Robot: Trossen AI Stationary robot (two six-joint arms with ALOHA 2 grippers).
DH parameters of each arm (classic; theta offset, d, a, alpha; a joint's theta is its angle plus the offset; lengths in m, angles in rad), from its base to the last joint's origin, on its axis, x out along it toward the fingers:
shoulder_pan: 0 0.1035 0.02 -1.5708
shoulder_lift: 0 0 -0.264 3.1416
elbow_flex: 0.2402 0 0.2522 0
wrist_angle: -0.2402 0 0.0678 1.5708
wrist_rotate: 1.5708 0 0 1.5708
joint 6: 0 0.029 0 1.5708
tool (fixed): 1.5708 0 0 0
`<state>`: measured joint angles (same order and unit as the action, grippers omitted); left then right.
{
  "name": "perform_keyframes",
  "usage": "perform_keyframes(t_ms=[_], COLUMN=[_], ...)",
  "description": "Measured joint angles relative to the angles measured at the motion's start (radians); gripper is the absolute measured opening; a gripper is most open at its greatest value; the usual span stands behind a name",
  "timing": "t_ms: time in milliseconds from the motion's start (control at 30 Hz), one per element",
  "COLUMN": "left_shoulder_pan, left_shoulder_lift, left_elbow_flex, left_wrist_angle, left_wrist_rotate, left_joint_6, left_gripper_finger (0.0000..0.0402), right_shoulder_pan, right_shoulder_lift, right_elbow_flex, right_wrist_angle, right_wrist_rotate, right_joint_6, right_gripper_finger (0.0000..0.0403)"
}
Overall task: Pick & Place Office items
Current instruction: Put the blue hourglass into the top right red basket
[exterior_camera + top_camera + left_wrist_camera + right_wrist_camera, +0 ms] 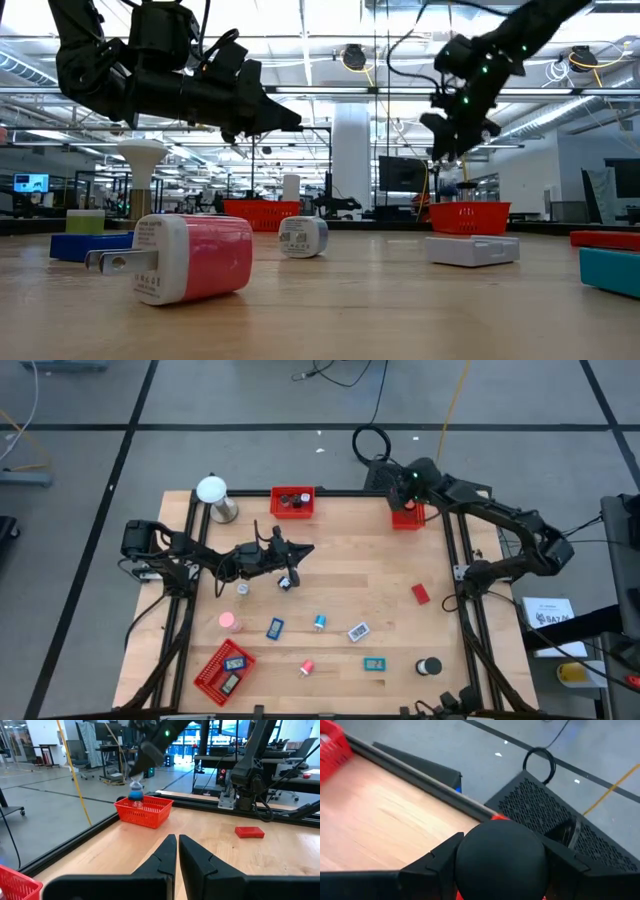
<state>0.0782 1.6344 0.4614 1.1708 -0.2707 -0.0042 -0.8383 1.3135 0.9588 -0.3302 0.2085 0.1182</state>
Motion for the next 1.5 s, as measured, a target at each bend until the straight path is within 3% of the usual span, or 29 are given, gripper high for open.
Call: perform_keyframes(t_ms=[167,600,967,1500], left_shoulder_pan=[0.000,0.000,0.000,0.000], left_shoulder_lift=[0.000,0.000,0.000,0.000], left_elbow_flex=[0.000,0.000,0.000,0.000], left_wrist_angle=[0.000,0.000,0.000,0.000], left_wrist_rotate=[0.000,0.000,0.000,0.000], left_joint_6=[0.000,0.000,0.000,0.000], left_gripper_finger=[0.0024,0.0024,0.0024,0.0024], right_shoulder_pan=[-0.014,0.010,-0.030,-0.059], right_shoulder_lift=[0.000,-0.118,-0.149,-0.146], right_elbow_flex=[-0.077,-0.122,-0.306,-0.324], right_wrist_angle=[0.078,-0.069,0.120,0.140], right_wrist_rotate=[0.001,0.052,0.051,0.025], right_joint_6=[-0.007,0.045,0.071,0.027], right_gripper_finger=[0.0199,0.0199,0.0199,0.0210])
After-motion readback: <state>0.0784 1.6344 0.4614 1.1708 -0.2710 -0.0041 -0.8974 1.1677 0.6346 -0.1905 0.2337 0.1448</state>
